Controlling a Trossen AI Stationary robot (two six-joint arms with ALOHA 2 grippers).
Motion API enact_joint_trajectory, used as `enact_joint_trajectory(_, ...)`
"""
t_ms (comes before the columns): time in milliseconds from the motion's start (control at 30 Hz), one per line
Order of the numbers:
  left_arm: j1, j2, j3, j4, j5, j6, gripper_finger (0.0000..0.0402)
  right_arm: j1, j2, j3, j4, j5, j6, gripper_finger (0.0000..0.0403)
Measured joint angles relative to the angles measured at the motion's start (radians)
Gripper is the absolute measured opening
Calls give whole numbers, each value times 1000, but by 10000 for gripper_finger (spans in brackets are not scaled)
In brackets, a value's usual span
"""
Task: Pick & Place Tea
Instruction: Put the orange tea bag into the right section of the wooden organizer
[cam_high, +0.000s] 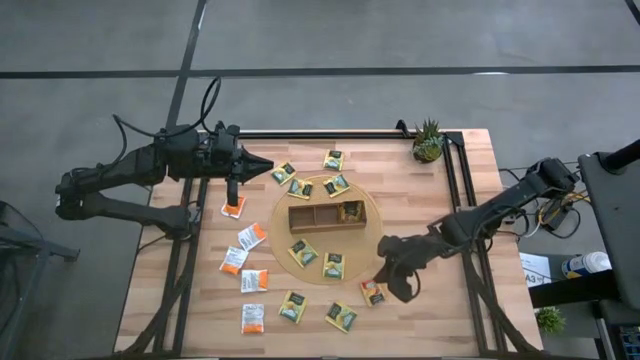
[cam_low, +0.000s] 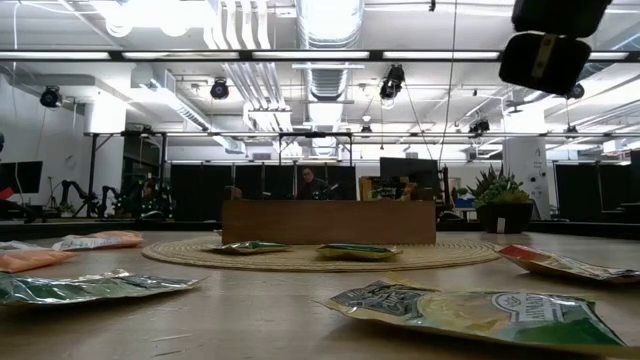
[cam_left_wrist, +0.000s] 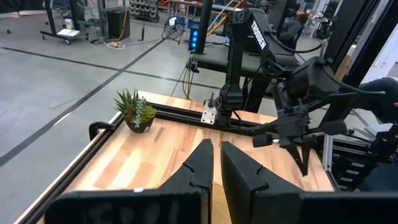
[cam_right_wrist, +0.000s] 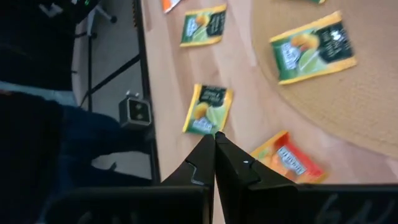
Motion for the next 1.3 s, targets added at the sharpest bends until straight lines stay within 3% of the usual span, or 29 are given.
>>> enact_joint_trajectory(300,0,0,0,-1,-1,2,26,8,0,0,3,-143,0,9)
enact_joint_trajectory(467,0,0,0,-1,-3,2,26,8,0,0,-1,-178,-156,17)
enact_joint_trajectory(700,0,0,0,-1,-54,-3,26,8,0,0,-80,-231,-427,74)
enact_joint_trajectory(867,0,0,0,-1,-69,7,26,5,5,0,-144,-198,-708,126)
enact_joint_trajectory(1167,0,0,0,-1,-69,24,26,5,7,0,-207,13,-1148,200)
enact_joint_trajectory(1300,0,0,0,-1,-69,24,26,5,13,0,-214,15,-1295,222)
